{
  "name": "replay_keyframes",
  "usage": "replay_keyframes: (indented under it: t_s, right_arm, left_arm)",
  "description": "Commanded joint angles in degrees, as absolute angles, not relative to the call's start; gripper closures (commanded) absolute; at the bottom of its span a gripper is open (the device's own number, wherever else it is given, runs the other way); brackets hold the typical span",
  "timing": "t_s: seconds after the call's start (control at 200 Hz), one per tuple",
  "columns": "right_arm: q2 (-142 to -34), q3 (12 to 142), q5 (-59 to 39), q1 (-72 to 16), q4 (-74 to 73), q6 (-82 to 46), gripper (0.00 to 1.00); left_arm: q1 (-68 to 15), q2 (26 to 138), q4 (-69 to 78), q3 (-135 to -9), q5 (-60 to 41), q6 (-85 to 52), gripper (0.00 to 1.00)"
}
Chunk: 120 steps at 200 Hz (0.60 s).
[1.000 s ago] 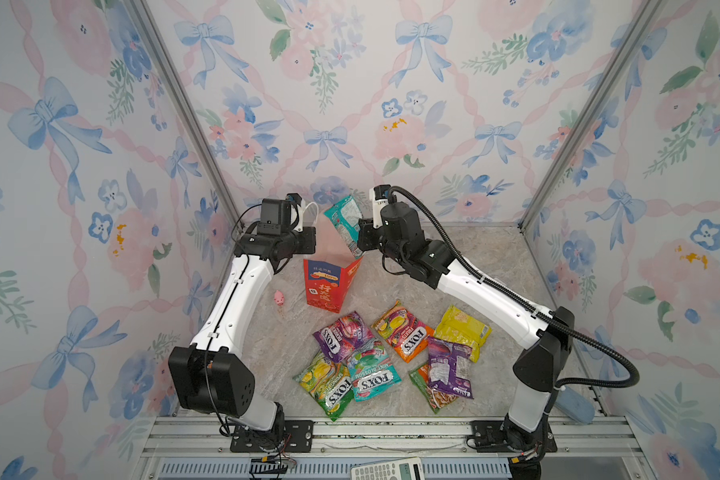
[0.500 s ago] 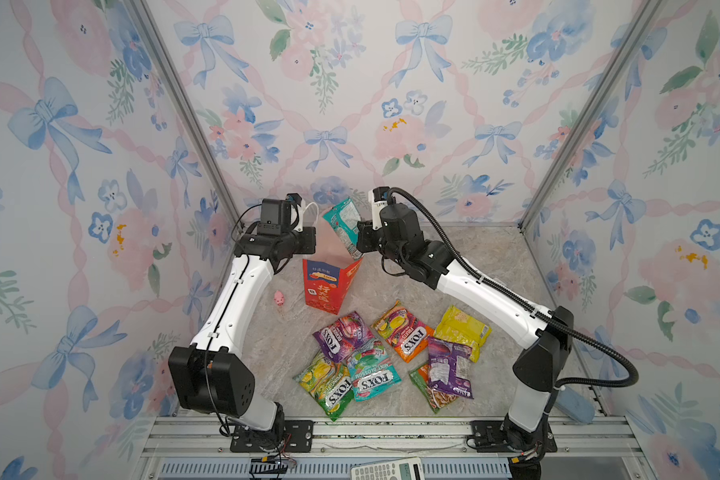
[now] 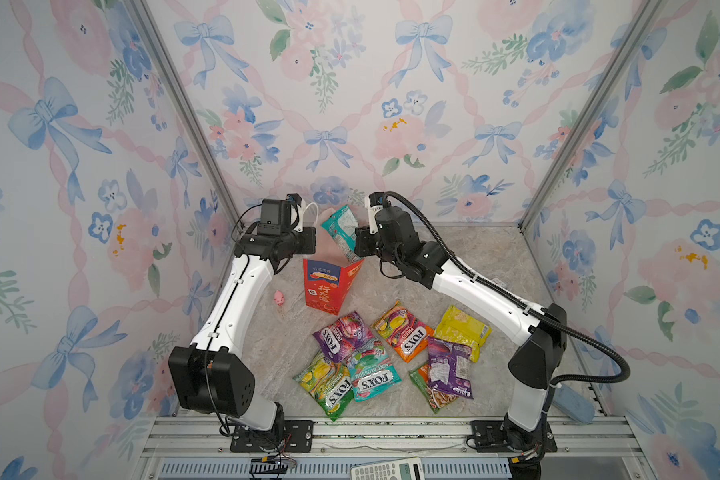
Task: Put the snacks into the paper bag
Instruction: 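Lower the teal packet into the bag and open the right gripper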
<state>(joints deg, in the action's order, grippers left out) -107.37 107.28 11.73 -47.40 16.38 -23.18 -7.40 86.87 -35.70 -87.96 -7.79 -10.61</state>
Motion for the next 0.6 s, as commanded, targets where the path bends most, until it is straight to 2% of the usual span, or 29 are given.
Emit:
replay_keyframes:
  t_s: [0.0, 0.015, 0.08, 0.115, 0.275, 0.595]
  right_arm:
    - [-108.3, 110.3, 10.0, -47.0, 15.6, -23.4, 0.94]
    - [-108.3, 110.3, 9.3, -46.9, 15.5, -23.3, 0.92]
    - [-108.5, 110.7, 6.9, -46.8, 15.1, -22.4, 0.7]
    - [-108.5, 111.2, 5.9, -46.9, 15.4, -22.2, 0.64]
    - [-107.9, 112.5, 3.2, -46.8, 15.8, -20.9, 0.52]
    - [-106.4, 113.6, -6.7, -46.2, 15.8, -18.4, 0.39]
  left_arm:
    - [-6.8, 86.0, -35.1, -87.3, -8.1, -10.7, 1.0]
    - [-6.8, 86.0, -35.1, -87.2, -8.2, -10.8, 1.0]
    - [-6.8, 86.0, -35.0, -87.2, -8.1, -10.6, 1.0]
    - [-6.8, 86.0, -35.1, -87.2, -8.2, -10.7, 1.0]
    - [-6.7, 86.1, -35.1, -87.2, -8.3, -10.6, 1.0]
    - [-6.6, 86.2, -35.1, -87.2, -8.5, -10.6, 1.0]
